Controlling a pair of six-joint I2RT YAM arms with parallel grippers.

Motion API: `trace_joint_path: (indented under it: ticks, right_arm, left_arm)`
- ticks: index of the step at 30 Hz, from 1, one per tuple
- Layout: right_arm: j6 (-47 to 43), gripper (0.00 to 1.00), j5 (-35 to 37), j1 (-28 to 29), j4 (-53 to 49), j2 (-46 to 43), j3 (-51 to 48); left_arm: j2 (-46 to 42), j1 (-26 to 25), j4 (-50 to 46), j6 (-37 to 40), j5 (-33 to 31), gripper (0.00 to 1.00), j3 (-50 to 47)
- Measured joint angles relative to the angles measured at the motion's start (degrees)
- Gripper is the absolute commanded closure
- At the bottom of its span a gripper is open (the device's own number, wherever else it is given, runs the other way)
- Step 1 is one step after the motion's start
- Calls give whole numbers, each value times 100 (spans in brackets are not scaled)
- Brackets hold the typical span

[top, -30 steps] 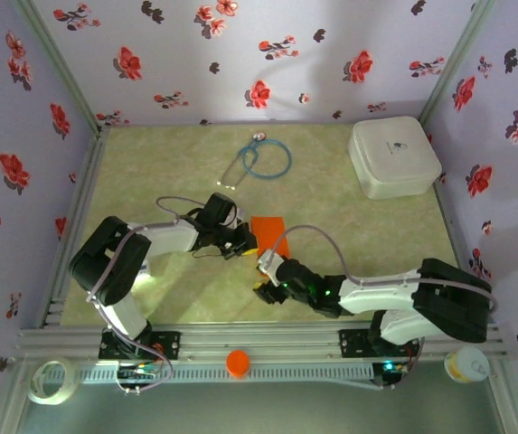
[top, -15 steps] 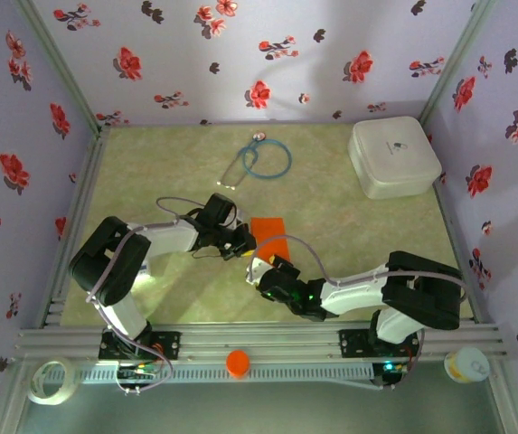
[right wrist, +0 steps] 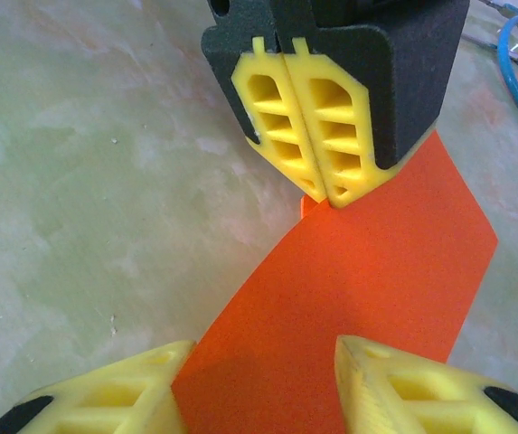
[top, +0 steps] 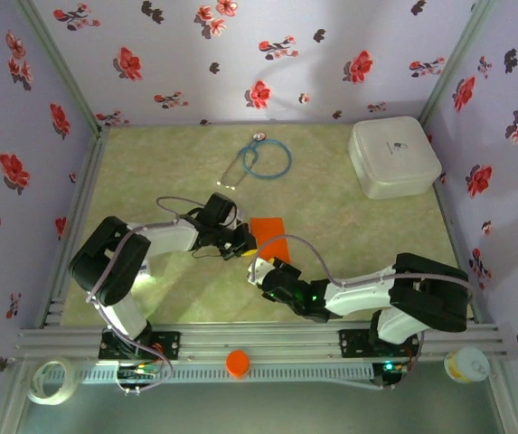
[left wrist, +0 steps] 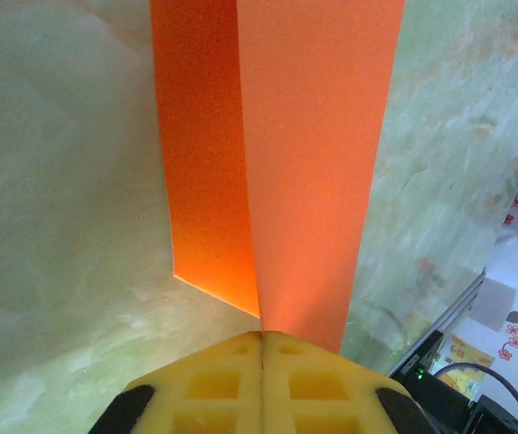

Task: Fold a paper plane with a square sheet of paper (pick it up from the middle)
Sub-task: Third fold the triangle at the center of the table.

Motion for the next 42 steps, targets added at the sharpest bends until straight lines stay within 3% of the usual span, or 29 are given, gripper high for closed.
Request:
trace_joint_path:
  ticks: [10, 17, 23, 25, 29, 31, 34, 42]
  right_arm:
    - [127, 74, -13, 0, 4, -13, -22]
    - [144, 79, -37, 0, 4, -76, -22]
    - [205, 92, -122, -2, 2, -76, -22]
    - [256, 96, -144, -2, 2, -76, -22]
    - [363, 99, -258, -2, -2, -76, -22]
    - [501, 99, -437, -44, -24, -81, -20]
    - [839, 99, -909, -256, -94, -125, -20]
    - [2109, 99, -2522, -1191, -168, -214, 186]
  left_arm:
    - [0, 0, 0, 0, 0, 97, 0]
    - [0, 0, -2, 0, 0, 97, 0]
    - [0, 0, -2, 0, 0, 95, 0]
    - [0, 0, -4, 2, 0, 91, 0]
    - [-42, 28, -116, 63, -42, 68, 2]
    - [-179, 90, -225, 120, -153, 60, 2]
    - [-551, 238, -293, 133, -348, 56, -48]
    - [-1672, 461, 24, 236, -918, 57, -568]
